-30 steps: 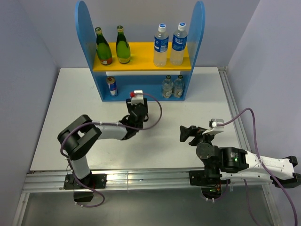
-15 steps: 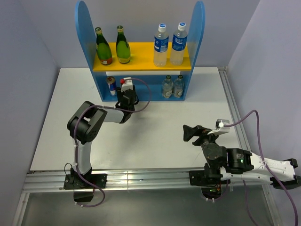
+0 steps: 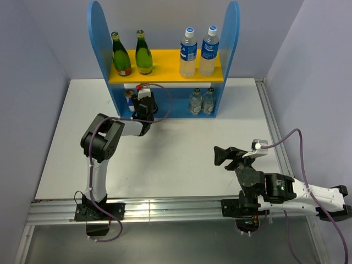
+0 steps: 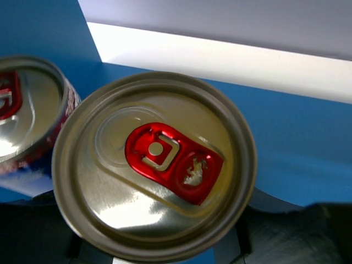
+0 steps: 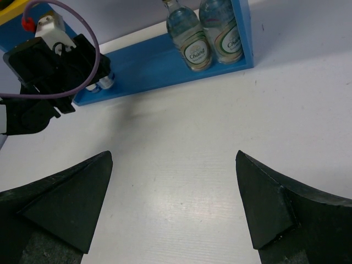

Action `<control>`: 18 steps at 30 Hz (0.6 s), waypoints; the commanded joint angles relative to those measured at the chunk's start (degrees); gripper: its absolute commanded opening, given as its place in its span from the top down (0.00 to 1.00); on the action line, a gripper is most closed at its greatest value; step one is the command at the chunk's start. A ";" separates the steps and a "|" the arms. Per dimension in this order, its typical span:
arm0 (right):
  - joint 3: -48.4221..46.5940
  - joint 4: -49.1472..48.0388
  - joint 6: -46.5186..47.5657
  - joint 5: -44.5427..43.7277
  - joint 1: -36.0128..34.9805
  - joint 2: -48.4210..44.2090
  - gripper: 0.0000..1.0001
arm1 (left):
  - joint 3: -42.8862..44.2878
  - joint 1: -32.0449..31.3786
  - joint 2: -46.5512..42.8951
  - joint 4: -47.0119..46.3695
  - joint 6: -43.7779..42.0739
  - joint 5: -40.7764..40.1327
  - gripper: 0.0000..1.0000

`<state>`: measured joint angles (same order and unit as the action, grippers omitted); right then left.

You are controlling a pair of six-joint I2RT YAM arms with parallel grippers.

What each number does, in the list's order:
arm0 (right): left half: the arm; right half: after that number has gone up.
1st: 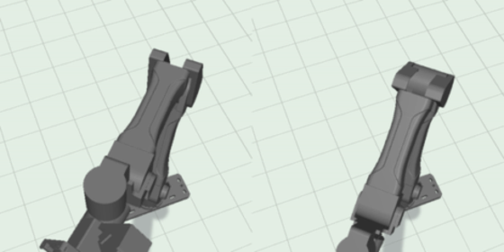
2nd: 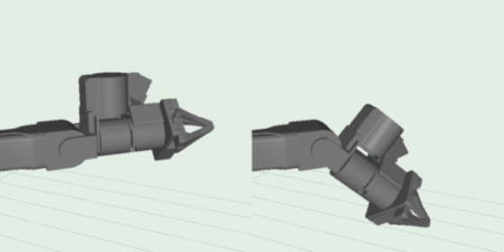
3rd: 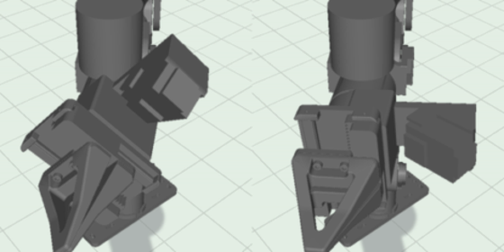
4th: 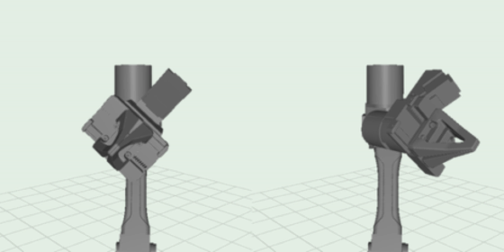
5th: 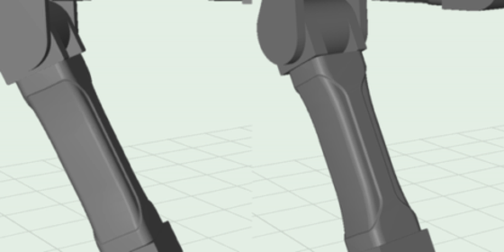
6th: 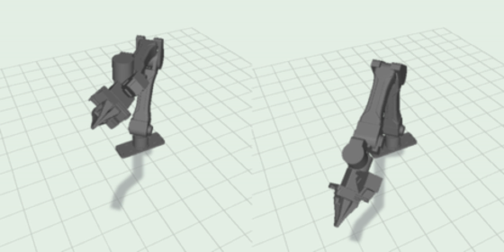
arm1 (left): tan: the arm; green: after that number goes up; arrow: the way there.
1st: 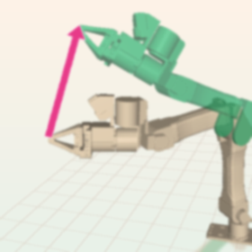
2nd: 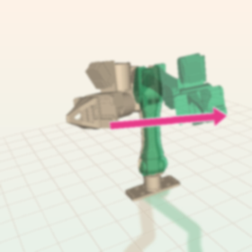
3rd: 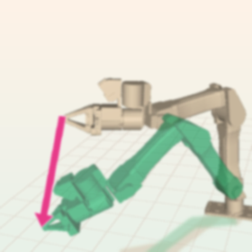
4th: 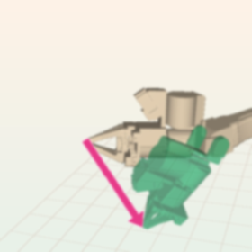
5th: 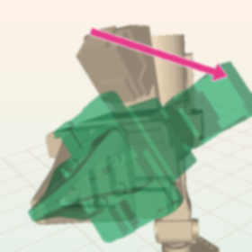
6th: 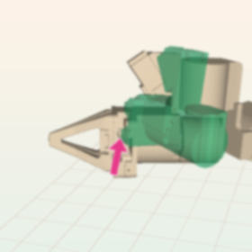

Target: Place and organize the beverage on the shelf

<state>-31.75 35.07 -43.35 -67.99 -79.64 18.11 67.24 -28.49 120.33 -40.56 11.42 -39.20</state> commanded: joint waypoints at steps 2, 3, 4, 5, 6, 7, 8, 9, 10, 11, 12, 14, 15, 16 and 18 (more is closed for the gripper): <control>0.37 -2.20 0.64 -1.45 -0.34 -0.53 0.00 | 4.47 1.07 0.16 -2.96 0.00 1.41 0.99; 0.28 -2.11 0.64 -1.45 -0.26 -0.62 0.00 | 4.82 1.16 0.25 -2.34 0.53 1.76 0.90; 0.28 -2.11 0.55 -1.45 -0.26 -0.62 0.00 | 5.18 1.50 0.34 -1.64 0.71 2.46 0.84; 0.28 -2.02 0.55 -1.45 -0.26 -0.62 0.00 | 5.61 1.68 0.43 -1.28 0.88 2.72 0.75; 0.28 -1.94 0.46 -1.45 -0.34 -0.71 0.00 | 5.79 1.94 0.52 -0.41 1.06 3.33 0.58; 0.28 -1.93 0.38 -1.45 -0.34 -0.71 0.00 | 5.79 2.03 0.43 -0.14 1.15 3.69 0.51; 0.28 -1.67 0.20 -1.45 -0.26 -0.79 0.00 | 6.06 2.21 0.43 0.21 1.15 3.95 0.45; 0.28 -1.67 0.11 -1.53 -0.34 -0.97 0.00 | 6.14 2.30 0.43 1.08 1.32 4.04 0.37; 0.37 -1.67 0.20 -1.54 -0.26 -1.06 0.00 | 6.23 2.39 0.43 1.27 1.24 4.57 0.34; 0.37 -1.76 0.20 -1.54 -0.34 -1.32 0.00 | 6.23 2.39 0.43 1.44 1.24 4.66 0.32; 0.37 -1.76 0.20 -1.54 -0.34 -1.41 0.00 | 6.23 2.47 0.34 1.62 1.32 4.66 0.33; 0.37 -1.50 0.02 -1.62 -0.34 -1.41 0.00 | 6.23 2.39 0.17 1.97 1.32 4.66 0.33; 0.37 -1.41 -0.15 -1.62 -0.26 -1.50 0.00 | 6.15 2.39 0.16 2.15 1.41 4.66 0.31; 0.37 -1.23 -0.33 -1.62 -0.34 -1.50 0.00 | 6.06 2.39 0.16 2.41 1.50 4.57 0.31; 0.37 -0.97 -0.59 -1.62 -0.26 -1.59 0.00 | 5.62 2.39 -0.27 2.85 2.02 4.48 0.33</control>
<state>-31.68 34.72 -43.07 -68.01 -79.64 17.32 70.43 -26.76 120.95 -36.91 12.36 -35.62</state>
